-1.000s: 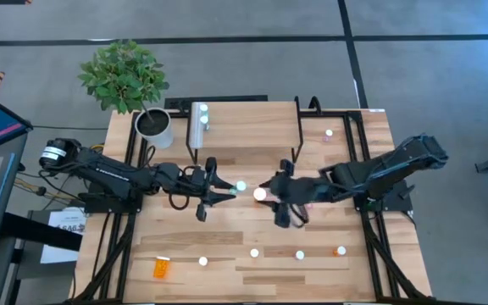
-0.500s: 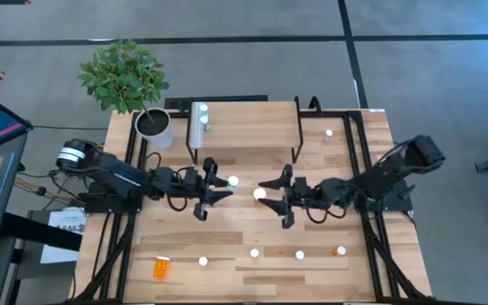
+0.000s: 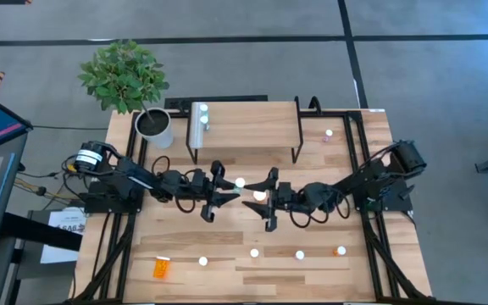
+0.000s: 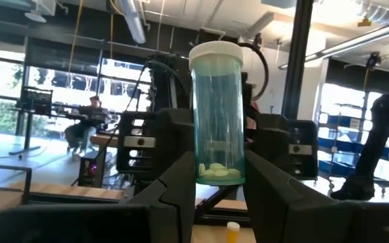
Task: Pick and place medicine bottles onto shelf by color
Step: Put the blue pill bottle on the shelf aligned with the other blue pill bottles
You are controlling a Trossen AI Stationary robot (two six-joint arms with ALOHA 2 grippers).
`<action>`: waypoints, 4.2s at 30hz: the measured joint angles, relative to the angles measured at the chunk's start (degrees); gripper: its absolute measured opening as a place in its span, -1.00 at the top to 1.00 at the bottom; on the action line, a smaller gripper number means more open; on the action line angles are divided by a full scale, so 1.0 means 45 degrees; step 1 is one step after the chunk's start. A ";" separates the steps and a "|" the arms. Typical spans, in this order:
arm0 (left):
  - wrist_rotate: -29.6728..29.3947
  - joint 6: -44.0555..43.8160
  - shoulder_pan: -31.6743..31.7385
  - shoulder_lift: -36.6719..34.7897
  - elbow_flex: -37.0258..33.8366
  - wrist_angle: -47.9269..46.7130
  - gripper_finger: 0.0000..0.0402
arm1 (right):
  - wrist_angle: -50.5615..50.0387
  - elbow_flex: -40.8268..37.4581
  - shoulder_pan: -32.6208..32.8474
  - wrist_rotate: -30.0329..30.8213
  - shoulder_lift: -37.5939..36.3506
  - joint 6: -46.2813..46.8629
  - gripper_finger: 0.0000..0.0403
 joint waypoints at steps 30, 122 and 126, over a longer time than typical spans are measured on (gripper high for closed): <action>0.0149 0.0643 -0.0301 -0.0009 0.1642 -0.3353 0.56 | -0.0159 0.0011 -0.0242 0.0280 0.0000 0.0857 -0.19; -0.1221 0.0054 0.0179 -0.7610 0.0653 -1.4869 -0.14 | -0.3587 0.0006 -0.0168 0.0320 -0.0005 0.1548 0.39; -0.1205 0.0428 -0.0235 -0.7629 0.0583 -1.4510 -0.14 | -0.3969 0.0006 -0.0168 0.0319 -0.0005 0.1718 0.39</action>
